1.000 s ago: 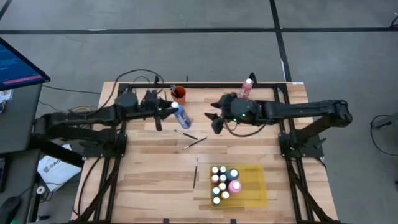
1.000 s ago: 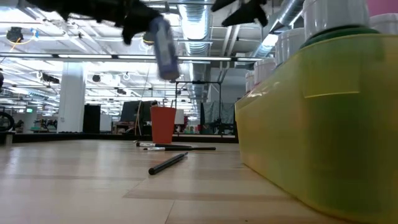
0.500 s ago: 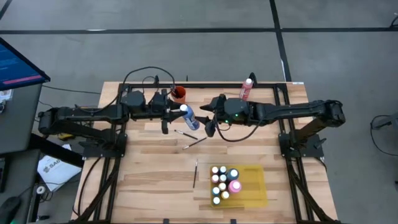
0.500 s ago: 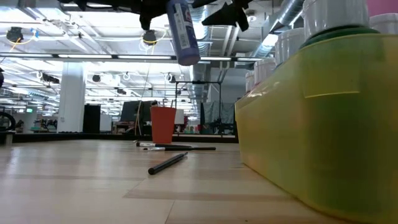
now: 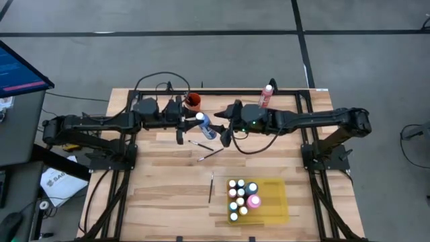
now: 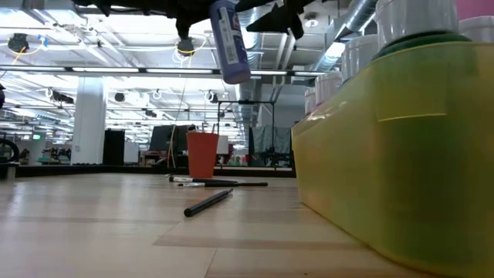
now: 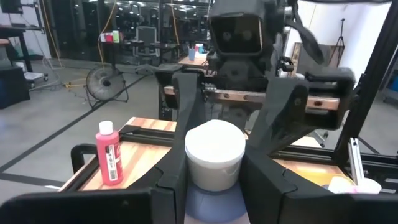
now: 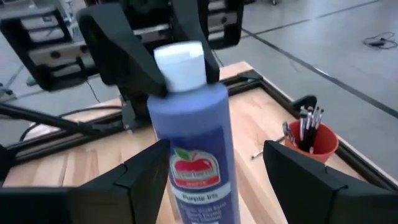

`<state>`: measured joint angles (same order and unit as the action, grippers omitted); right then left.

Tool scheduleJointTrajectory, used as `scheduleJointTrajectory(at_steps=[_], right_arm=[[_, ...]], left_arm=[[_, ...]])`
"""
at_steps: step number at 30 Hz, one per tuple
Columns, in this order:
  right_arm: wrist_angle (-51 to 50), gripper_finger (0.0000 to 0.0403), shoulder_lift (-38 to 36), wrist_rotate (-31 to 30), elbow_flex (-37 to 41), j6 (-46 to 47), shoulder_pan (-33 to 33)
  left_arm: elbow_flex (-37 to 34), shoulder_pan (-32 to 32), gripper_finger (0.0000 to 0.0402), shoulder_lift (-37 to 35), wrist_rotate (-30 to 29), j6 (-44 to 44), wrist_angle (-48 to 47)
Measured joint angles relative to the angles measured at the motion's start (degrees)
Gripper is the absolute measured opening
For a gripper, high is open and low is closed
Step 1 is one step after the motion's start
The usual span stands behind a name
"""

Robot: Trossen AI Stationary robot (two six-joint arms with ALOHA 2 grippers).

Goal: Pick & Place Paint Supplies
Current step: Put the purple paint bottle into the yellow bin

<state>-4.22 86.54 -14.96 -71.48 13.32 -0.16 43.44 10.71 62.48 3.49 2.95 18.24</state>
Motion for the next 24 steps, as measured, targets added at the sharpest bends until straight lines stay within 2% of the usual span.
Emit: scheduleJointTrajectory(at_steps=[3,11,24], right_arm=[[-0.1,0.0266,0.5,0.0,-0.1,0.0,-0.5],[-0.2,0.0335,0.5,1.3,0.0,-0.3,-2.0],[-0.6,0.0334,1.0,1.6,0.0,-3.3,-2.6]], left_arm=[[0.0,1.3,0.0099,0.0,0.0,0.2,0.2],[0.0,2.2,0.0099,0.0,0.0,0.3,0.8],[0.1,2.2,0.0099,3.6,0.8,1.0,4.8]])
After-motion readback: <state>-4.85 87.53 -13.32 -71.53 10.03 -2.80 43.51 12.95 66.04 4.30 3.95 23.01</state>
